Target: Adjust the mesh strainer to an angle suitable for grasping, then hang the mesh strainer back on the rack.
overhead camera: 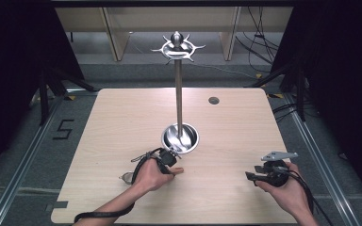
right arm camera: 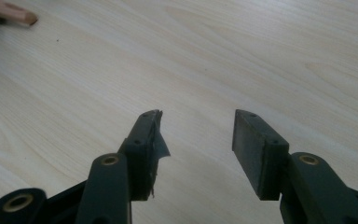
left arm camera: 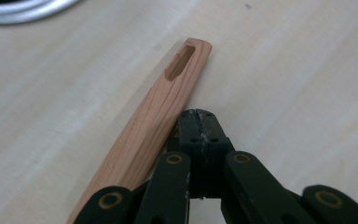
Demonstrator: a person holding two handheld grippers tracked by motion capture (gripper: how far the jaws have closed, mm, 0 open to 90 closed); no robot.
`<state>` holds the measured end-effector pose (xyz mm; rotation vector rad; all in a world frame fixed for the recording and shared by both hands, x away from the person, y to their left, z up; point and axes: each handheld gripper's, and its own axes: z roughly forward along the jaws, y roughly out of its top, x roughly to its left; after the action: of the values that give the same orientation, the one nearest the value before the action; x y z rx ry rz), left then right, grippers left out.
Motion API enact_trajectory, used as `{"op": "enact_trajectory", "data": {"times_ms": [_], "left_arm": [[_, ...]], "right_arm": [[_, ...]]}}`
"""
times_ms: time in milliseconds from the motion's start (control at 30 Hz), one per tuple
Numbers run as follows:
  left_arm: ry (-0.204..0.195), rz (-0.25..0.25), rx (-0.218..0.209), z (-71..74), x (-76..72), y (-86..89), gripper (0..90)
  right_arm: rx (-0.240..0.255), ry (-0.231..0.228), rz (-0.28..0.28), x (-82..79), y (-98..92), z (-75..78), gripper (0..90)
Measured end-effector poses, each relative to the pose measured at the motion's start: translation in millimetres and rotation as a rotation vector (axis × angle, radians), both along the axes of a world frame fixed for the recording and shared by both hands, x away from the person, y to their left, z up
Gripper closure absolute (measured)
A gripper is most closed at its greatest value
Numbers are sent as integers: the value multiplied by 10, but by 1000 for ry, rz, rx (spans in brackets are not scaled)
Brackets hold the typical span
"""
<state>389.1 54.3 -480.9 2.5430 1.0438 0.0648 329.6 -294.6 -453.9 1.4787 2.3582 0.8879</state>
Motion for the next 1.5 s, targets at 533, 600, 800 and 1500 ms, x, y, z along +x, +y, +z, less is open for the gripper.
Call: {"op": "enact_trajectory", "data": {"times_ms": [533,600,800,1500], "left_arm": [[-41,-46,-158,386,157,453,572],[-39,-42,-147,387,150,470,509],[-55,-80,-46,319,131,471,423],[6,-229,214,172,166,448,523]], "right_arm": [[24,-28,-33,-41,-90,-85,519],[-3,-50,7,-21,-136,-86,519],[-6,-18,0,-52,-131,-28,518],[13,-20,-32,-60,-156,-11,517]]}}
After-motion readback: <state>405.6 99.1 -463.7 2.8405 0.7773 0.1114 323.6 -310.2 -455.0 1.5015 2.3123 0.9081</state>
